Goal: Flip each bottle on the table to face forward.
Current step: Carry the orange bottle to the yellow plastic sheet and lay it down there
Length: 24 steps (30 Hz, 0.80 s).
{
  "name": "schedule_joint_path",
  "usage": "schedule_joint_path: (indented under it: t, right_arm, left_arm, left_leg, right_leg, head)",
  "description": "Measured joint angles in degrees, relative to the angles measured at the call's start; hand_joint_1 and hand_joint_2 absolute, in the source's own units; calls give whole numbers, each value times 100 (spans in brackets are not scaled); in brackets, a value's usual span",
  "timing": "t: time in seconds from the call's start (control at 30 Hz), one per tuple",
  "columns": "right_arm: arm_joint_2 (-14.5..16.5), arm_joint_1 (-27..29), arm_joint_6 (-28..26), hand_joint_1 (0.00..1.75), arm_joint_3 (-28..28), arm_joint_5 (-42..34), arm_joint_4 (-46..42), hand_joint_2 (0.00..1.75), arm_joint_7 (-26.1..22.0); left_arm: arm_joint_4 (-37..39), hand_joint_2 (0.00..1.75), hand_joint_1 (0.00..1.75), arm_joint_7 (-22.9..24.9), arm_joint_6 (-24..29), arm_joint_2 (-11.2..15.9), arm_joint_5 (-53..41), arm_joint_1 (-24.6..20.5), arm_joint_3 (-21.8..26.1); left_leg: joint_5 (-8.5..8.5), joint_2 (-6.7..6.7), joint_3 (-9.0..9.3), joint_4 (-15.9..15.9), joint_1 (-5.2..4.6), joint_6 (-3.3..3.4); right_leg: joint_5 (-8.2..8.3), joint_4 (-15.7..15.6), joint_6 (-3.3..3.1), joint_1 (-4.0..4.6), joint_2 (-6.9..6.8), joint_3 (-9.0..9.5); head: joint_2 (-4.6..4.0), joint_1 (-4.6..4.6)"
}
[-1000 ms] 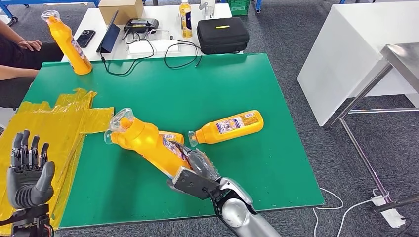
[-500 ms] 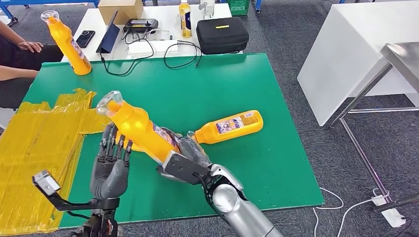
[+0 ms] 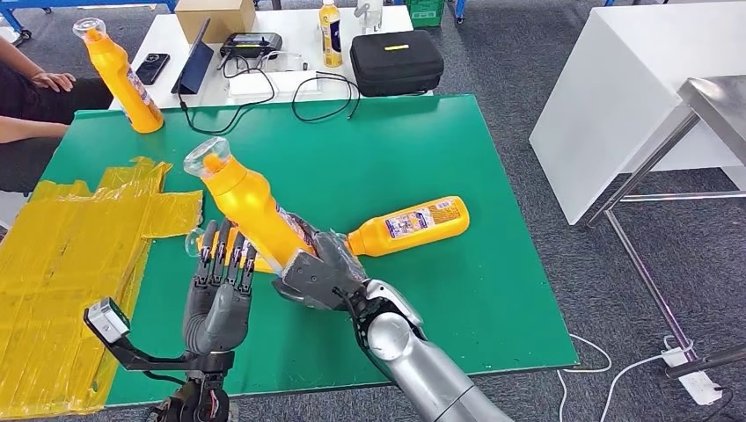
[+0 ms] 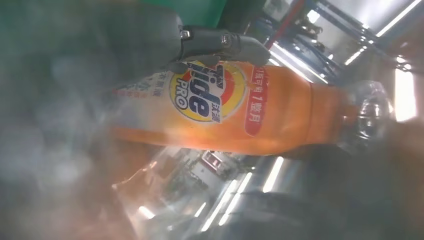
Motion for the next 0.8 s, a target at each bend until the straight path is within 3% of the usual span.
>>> schedule_joint_path:
  t: [0.17, 0.47, 0.8]
  right_arm:
    - [178, -50, 39, 175, 311, -7, 282, 175, 144]
    - [270, -233, -43, 175, 2082, -667, 555, 175, 389]
    - [276, -449, -46, 175, 2762, -766, 773, 175, 520]
  left_arm:
    - [-32, 175, 0, -160, 444, 0, -293, 87, 77]
    - [-152, 175, 0, -325, 732, 4, -645, 366, 753]
    - [-208, 175, 0, -348, 593, 3, -740, 538, 1186]
  left_leg:
    - [0, 3, -2, -1, 6, 0]
    - [1, 5, -4, -2, 10, -2]
    - [0, 5, -3, -1, 4, -1]
  right_leg:
    - [0, 2, 0, 1, 1, -2]
    - [-1, 1, -2, 14, 2, -9]
    - [-1, 0, -2, 6, 2, -9]
  head:
    - [1, -1]
    - [1, -2]
    - [1, -2]
